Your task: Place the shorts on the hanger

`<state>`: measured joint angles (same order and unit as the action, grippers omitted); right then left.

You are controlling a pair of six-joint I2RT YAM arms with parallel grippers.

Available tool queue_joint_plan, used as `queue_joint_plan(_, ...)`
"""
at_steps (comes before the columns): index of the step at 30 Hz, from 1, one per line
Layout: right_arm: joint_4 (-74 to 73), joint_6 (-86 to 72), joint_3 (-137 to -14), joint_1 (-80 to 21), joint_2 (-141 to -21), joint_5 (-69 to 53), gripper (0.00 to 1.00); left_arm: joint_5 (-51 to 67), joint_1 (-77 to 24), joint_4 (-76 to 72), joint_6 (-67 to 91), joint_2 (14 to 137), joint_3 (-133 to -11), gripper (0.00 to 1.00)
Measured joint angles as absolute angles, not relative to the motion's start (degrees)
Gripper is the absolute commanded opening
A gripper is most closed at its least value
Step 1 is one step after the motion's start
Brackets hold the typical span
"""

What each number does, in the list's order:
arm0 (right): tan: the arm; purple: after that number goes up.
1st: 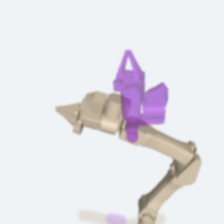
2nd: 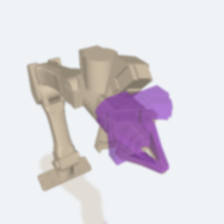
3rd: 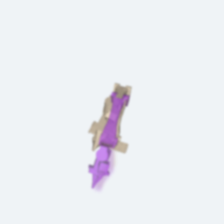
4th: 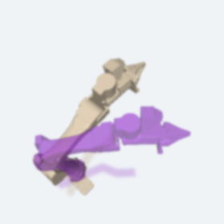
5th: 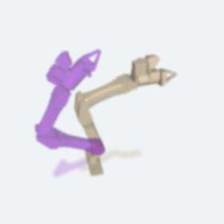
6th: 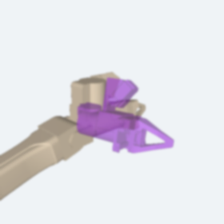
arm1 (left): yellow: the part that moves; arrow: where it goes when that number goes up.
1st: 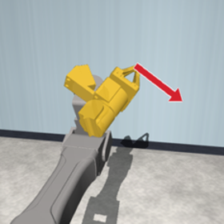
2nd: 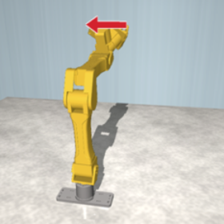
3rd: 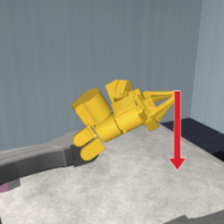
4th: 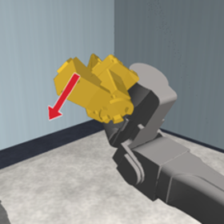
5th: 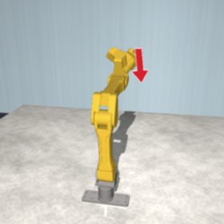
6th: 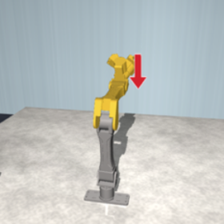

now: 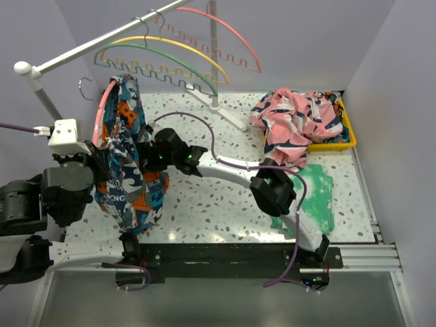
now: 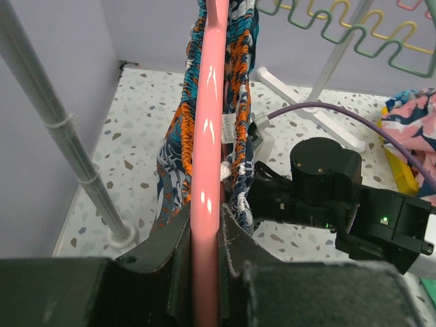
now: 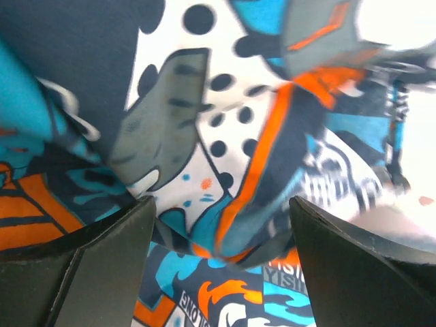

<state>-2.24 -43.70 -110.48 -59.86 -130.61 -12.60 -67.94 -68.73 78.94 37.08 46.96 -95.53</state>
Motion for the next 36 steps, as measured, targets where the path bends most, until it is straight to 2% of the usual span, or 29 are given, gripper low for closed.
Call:
queue_joint_plan(6,-4.73,-43.46,-119.44,-59.94,-136.51,-16.34,0.84,-72.88,-66.74,78.54,39.68,46.89,-92.68,0.00)
queue_joint_plan(17,-4.43,-43.46,-123.63,-60.05,-138.39,-19.70,0.86,-80.16,-64.05,68.31,34.44,44.40,-87.42,0.00)
queue_joint_plan(20,-4.19,-43.44,-123.13,-60.05,-138.50,-20.69,0.87,-82.17,-63.77,54.65,22.74,42.59,-81.71,0.00)
queue_joint_plan(24,-2.22,-42.81,-119.07,-60.05,-137.95,-20.75,0.87,-83.90,-63.77,24.32,-1.10,41.17,-70.28,0.00)
queue_joint_plan(26,-2.00,-42.11,-115.33,-60.03,-137.45,-20.69,0.88,-84.47,-63.70,14.02,-9.43,42.68,-67.88,0.00)
queue_joint_plan(36,-4.73,-37.60,-101.82,-59.99,-131.85,-20.49,0.89,-85.73,-54.72,-2.48,-19.33,51.55,-67.81,0.00)
